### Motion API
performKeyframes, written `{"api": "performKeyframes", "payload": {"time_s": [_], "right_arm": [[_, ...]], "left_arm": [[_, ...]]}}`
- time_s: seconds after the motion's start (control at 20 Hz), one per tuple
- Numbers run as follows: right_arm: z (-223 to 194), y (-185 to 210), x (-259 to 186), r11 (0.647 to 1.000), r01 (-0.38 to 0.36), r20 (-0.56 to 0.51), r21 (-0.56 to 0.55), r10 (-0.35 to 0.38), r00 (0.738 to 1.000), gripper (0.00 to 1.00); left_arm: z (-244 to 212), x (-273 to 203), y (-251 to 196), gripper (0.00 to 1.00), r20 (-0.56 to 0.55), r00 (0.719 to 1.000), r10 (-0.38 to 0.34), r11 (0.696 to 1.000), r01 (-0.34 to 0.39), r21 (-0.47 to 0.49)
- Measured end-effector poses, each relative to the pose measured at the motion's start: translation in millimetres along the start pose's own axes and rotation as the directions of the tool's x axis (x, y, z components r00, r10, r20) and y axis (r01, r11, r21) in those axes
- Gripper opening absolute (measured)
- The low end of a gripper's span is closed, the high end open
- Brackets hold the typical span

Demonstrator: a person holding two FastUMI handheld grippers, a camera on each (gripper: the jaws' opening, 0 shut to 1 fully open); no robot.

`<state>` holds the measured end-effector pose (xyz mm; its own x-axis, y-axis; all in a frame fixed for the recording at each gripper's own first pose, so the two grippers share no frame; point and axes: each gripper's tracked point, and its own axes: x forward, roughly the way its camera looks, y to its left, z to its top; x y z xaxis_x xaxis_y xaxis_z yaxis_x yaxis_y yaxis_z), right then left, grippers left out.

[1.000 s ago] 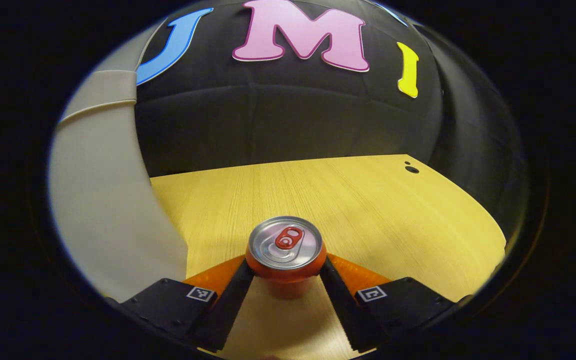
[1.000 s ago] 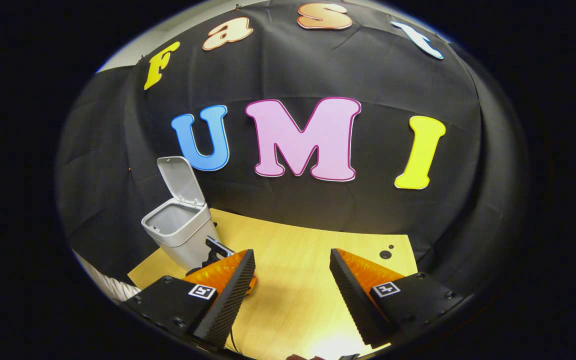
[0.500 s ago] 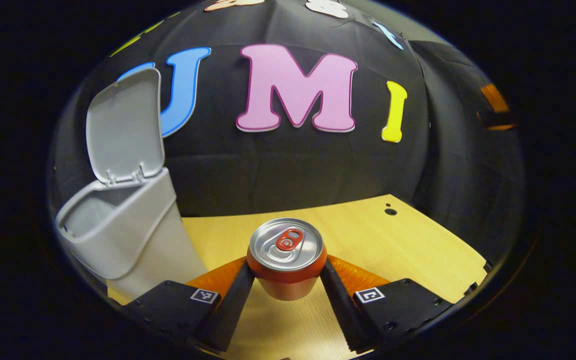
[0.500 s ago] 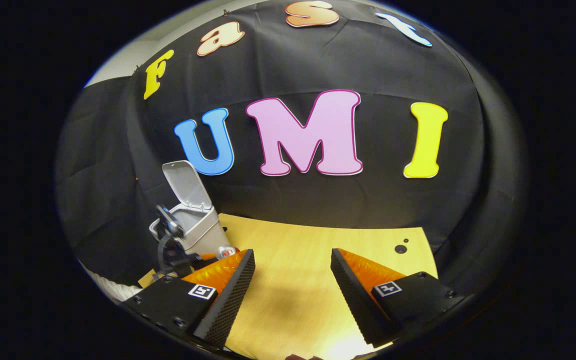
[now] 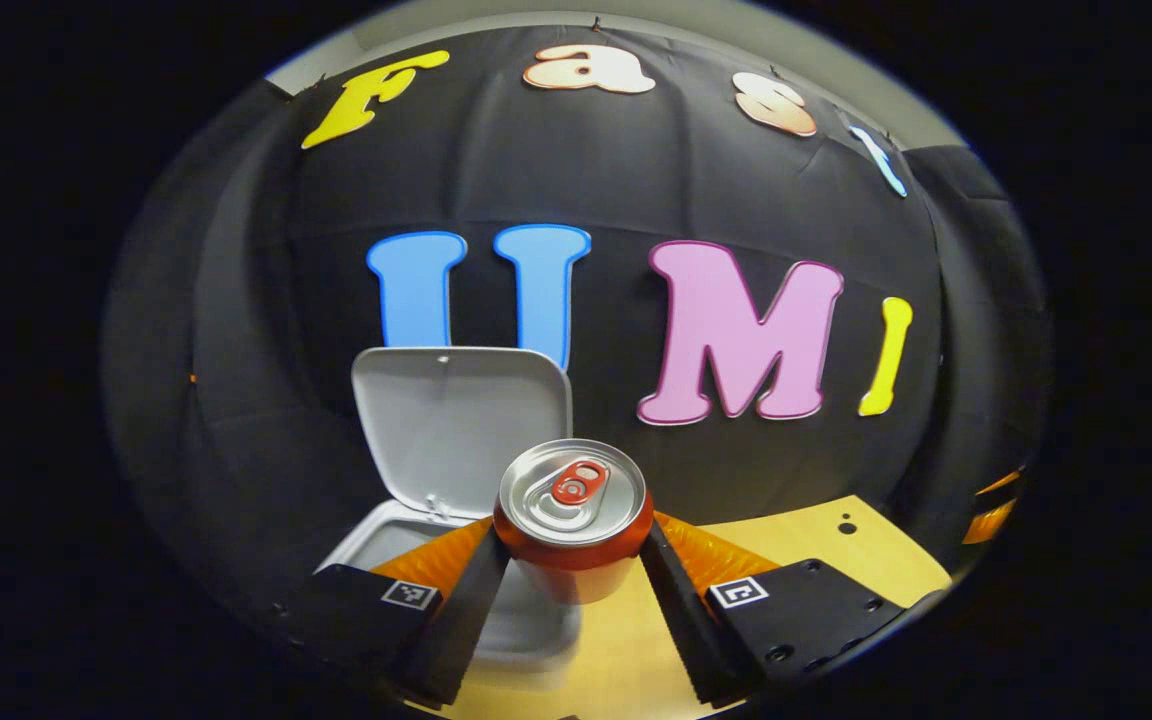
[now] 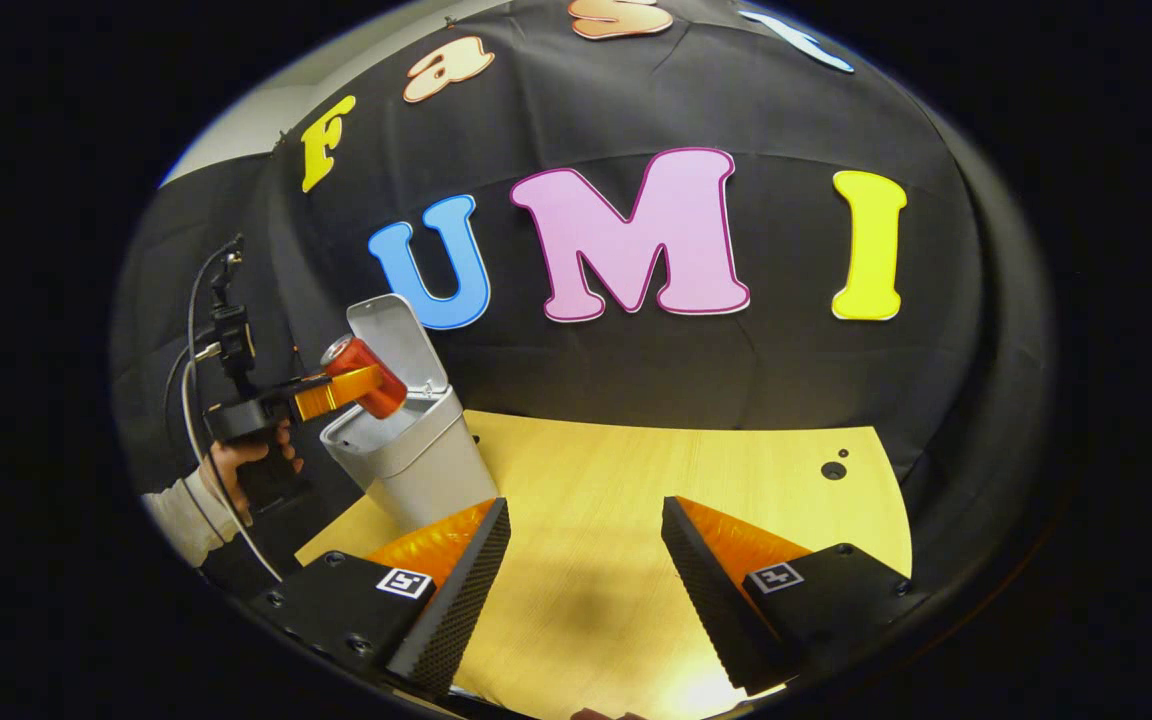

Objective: Press the lid of the desktop garbage bin to open it, pick up the crumpled paper on the desktop and throw it into the bin, then pick up the pop can on the desktop and drop it into the bin, and finally close the garbage bin lid.

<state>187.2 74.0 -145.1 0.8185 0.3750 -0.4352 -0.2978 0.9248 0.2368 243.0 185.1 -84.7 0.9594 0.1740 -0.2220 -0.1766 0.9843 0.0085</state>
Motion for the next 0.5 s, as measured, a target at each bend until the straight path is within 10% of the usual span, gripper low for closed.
{"api": "performKeyframes", "payload": {"time_s": [0.5], "right_arm": [[-10.3, -12.9, -15.1, 0.999, 0.008, -0.020, 0.035, -0.007, 1.000, 0.98]], "left_arm": [[-70.1, 28.4, 45.9, 0.86, -0.235, 0.971, 0.055, 0.998, -0.051, 0.023]]}}
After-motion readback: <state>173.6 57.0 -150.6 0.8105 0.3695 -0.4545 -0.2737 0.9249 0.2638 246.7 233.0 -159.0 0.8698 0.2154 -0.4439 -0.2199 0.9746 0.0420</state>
